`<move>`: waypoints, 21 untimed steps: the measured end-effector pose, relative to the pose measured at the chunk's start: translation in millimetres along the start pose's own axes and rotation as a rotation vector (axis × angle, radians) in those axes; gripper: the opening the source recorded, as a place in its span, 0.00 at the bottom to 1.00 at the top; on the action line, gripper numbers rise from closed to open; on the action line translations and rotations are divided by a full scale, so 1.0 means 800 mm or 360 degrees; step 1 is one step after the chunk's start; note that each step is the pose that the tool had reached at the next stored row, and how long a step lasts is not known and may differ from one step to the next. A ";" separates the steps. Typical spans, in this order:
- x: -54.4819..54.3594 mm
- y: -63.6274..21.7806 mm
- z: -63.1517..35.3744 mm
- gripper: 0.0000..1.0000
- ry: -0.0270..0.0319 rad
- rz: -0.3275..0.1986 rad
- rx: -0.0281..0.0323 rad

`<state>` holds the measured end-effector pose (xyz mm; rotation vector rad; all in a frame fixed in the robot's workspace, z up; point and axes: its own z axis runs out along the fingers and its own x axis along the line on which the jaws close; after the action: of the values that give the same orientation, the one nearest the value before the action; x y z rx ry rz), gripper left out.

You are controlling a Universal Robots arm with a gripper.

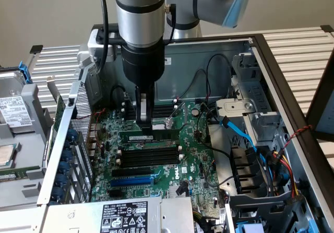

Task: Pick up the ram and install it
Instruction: 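Insert the ram into the slot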

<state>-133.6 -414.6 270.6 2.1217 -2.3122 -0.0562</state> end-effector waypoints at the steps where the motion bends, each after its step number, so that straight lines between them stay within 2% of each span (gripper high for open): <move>1: 0.000 0.001 0.002 0.12 -0.00002 0.0001 -0.00002; 4: 0.003 0.006 0.012 0.12 -0.00001 0.0006 -0.00021; 6: 0.004 0.008 0.015 0.12 0.00012 0.0007 -0.00135; 8: 0.004 0.008 0.016 0.12 0.00013 0.0007 -0.00140; 12: 0.004 0.007 0.024 0.12 0.00012 0.0008 -0.00168; 16: 0.004 0.007 0.024 0.12 0.00013 0.0008 -0.00171; 21: 0.003 0.001 0.026 0.12 0.00011 0.0008 -0.00169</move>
<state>-135.0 -416.6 250.1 2.1104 -2.3117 -0.0675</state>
